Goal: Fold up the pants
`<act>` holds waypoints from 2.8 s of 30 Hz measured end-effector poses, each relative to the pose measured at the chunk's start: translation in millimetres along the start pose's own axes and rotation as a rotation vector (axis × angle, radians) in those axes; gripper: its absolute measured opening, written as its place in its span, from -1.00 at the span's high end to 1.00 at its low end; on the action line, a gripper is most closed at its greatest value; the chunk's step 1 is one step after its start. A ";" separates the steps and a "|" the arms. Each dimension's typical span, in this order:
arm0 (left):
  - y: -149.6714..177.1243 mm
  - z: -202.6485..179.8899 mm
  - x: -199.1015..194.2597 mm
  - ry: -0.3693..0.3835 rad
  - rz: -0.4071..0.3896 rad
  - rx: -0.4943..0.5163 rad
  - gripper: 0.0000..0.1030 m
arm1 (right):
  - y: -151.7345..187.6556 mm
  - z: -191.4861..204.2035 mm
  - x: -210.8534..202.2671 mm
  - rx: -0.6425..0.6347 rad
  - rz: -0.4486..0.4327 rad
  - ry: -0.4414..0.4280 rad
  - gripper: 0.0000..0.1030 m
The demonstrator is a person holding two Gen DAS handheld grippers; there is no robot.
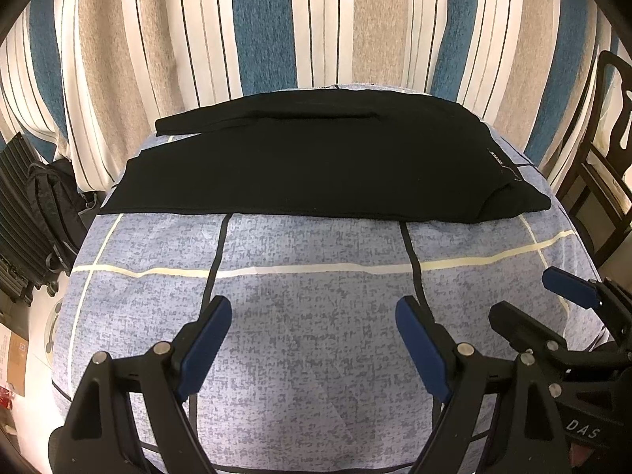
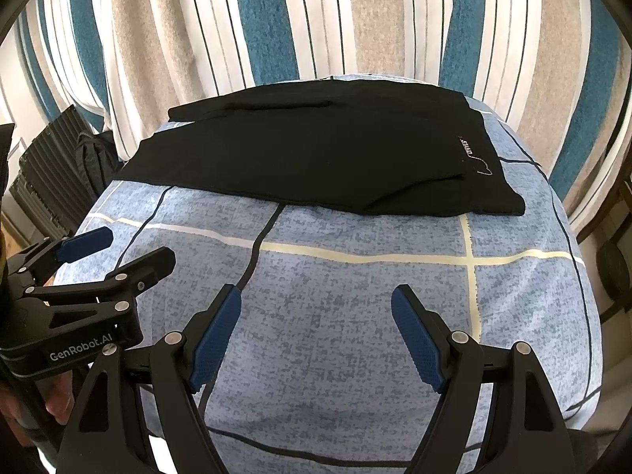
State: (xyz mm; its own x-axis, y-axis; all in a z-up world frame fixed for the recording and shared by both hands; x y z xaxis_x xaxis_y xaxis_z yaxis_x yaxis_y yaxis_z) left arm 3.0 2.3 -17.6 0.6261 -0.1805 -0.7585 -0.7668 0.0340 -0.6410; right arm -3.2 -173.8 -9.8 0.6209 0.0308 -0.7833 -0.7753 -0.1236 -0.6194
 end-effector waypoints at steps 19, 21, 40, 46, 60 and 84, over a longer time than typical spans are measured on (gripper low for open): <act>1.7 4.7 -0.4 0.001 -0.003 -0.009 -0.68 | -0.1 4.1 -0.3 -0.008 -0.003 -0.003 -0.53; 2.2 5.5 -0.9 0.003 -0.003 -0.013 -0.69 | 0.0 5.7 0.1 -0.010 -0.005 -0.003 -0.53; 0.2 16.1 4.7 -0.007 -0.011 -0.025 -0.68 | -2.4 6.2 6.3 0.010 -0.014 -0.026 -0.53; -4.6 19.3 8.5 -0.018 -0.033 -0.018 -0.68 | -6.2 7.7 10.4 -0.003 -0.010 -0.022 -0.53; -14.9 49.9 23.1 0.089 -0.069 -0.124 -0.68 | -15.1 -4.9 34.1 0.045 0.011 -0.041 -0.53; -52.8 183.0 78.3 0.227 -0.107 -0.586 -0.64 | -50.3 -87.3 88.3 0.401 -0.021 -0.138 -0.53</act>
State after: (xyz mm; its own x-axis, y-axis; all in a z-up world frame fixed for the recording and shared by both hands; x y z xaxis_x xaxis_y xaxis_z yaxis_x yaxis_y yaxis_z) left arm 118.4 166.3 -64.5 0.7074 -0.3595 -0.6085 -0.6919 -0.5280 -0.4924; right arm 100.7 -251.4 -43.2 0.6369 0.1651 -0.7531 -0.7631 0.2737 -0.5854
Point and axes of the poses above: each gripper's, at about its wrist camera, not at the fingertips, and x roughly the way its jaws point, z to its left, y to its underside, the point moved 1 cm from there along x, roughly the way its jaws point, and after that the axes turned 10 degrees about y, right-handed, at the moved point
